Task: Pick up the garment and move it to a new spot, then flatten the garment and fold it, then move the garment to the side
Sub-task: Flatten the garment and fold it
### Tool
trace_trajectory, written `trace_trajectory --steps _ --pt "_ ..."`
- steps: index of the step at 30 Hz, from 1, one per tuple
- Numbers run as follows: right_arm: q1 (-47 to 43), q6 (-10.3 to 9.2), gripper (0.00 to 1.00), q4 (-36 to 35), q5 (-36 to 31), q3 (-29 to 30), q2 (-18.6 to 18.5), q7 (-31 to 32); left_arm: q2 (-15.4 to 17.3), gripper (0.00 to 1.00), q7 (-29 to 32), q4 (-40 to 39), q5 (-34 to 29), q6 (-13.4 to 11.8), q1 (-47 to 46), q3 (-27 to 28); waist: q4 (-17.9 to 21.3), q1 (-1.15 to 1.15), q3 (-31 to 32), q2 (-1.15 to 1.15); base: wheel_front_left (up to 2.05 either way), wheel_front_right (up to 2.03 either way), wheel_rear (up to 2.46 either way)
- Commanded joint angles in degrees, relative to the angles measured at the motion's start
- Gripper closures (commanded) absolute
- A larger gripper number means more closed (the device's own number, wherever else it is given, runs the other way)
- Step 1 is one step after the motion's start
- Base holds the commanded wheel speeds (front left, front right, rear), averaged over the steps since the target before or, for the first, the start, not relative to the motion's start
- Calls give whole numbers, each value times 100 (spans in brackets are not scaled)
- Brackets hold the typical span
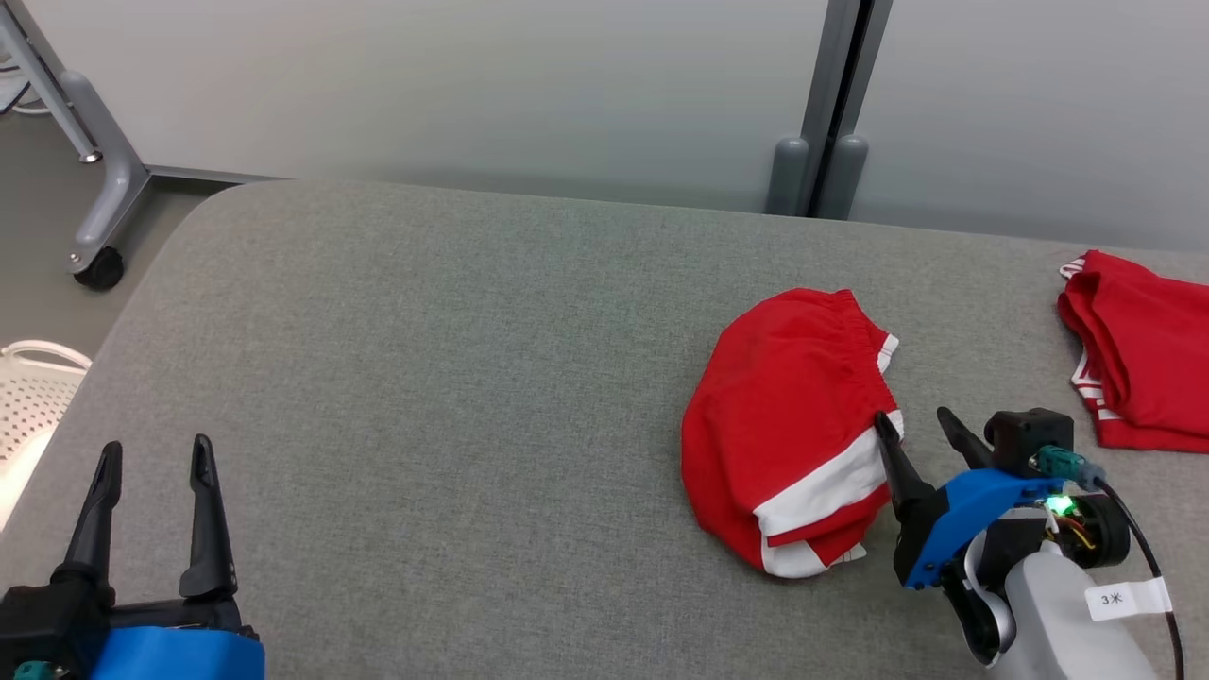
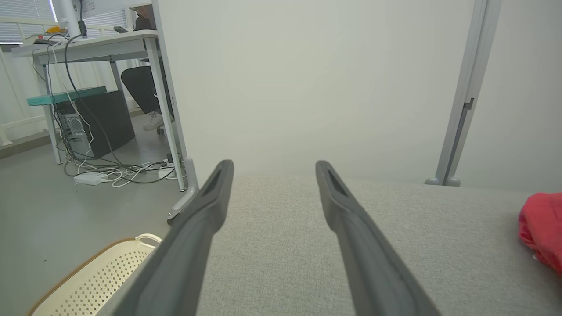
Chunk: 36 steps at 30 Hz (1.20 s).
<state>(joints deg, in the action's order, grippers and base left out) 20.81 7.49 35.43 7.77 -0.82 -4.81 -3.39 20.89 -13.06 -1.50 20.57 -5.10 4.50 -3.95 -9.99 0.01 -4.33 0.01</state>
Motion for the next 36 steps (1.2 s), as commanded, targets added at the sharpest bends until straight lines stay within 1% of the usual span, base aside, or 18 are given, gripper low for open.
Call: trace_trajectory --steps 1,7,8,9,10,13,15,16,18,20,21,22,24,26,29,32,34,36 --pt "225 1 0 326 131 4 -36 1 -16 0 -27 46 -11 36 -138 -18 -83 -1 -72 -1 0 0 0" --pt "573 1 0 1307 509 -59 -14 -83 -46 0 -69 181 20 113 -264 -129 -203 -1 -134 -1 0 0 0" --pt "614 1 8 1438 612 -100 7 -87 -55 0 -77 202 29 109 -267 -130 -213 -1 -137 -1 0 0 0" --pt "651 1 94 1544 742 -133 20 -115 -67 0 -87 217 33 109 -269 -135 -218 -1 -138 -1 0 0 0" --pt "674 1 100 1643 815 -181 25 -140 -75 0 -89 233 38 104 -268 -136 -221 -1 -138 -1 0 0 0" --pt "735 1 100 1770 1015 -303 -33 -429 -98 0 -114 262 43 77 -240 -131 -197 -1 -106 -1 0 0 0" --pt "761 1 100 1780 1080 -318 -151 -696 -102 0 -125 282 43 69 -195 -123 -165 -1 -56 -1 0 0 0" --pt "761 1 100 1780 1080 -318 -151 -696 -102 0 -125 282 43 69 -195 -123 -165 -1 -56 -1 0 0 0" --pt "792 1 100 1701 1076 -326 -349 -953 -97 0 -131 290 37 54 -140 -112 -117 -1 18 -1 0 0 0" --pt "941 1 100 1446 970 -316 -617 -1090 -102 0 -147 270 15 26 -131 -119 -108 -1 72 -1 0 0 0" --pt "941 1 100 1446 970 -316 -617 -1090 -102 0 -147 270 15 26 -131 -119 -108 -1 72 -1 0 0 0" --pt "1022 1 100 1219 887 -346 -696 -1134 -113 0 -154 261 10 25 -152 -127 -119 -1 95 -1 0 0 0" --pt "1117 1 100 968 750 -458 -723 -1149 -127 0 -162 266 -1 23 -157 -149 -150 -1 124 -1 0 0 0" --pt "1244 1 100 754 624 -659 -644 -1148 -138 0 -169 269 3 25 -148 -155 -190 -1 143 -1 0 0 0" --pt "1413 1 100 566 542 -1137 -331 -1037 -159 0 -166 268 26 21 -133 -163 -256 -1 158 -1 0 0 0" --pt "1560 1 100 544 511 -1774 -47 -921 -168 0 -171 276 23 53 -176 -206 -359 -1 133 -1 0 0 0" --pt "1589 1 100 581 706 -2273 106 -868 -180 0 -175 291 17 54 -236 -226 -425 -1 98 -1 0 0 0" --pt "1624 1 100 664 838 -2819 167 -834 -205 0 -180 309 14 61 -292 -256 -500 -1 50 -1 0 0 0"
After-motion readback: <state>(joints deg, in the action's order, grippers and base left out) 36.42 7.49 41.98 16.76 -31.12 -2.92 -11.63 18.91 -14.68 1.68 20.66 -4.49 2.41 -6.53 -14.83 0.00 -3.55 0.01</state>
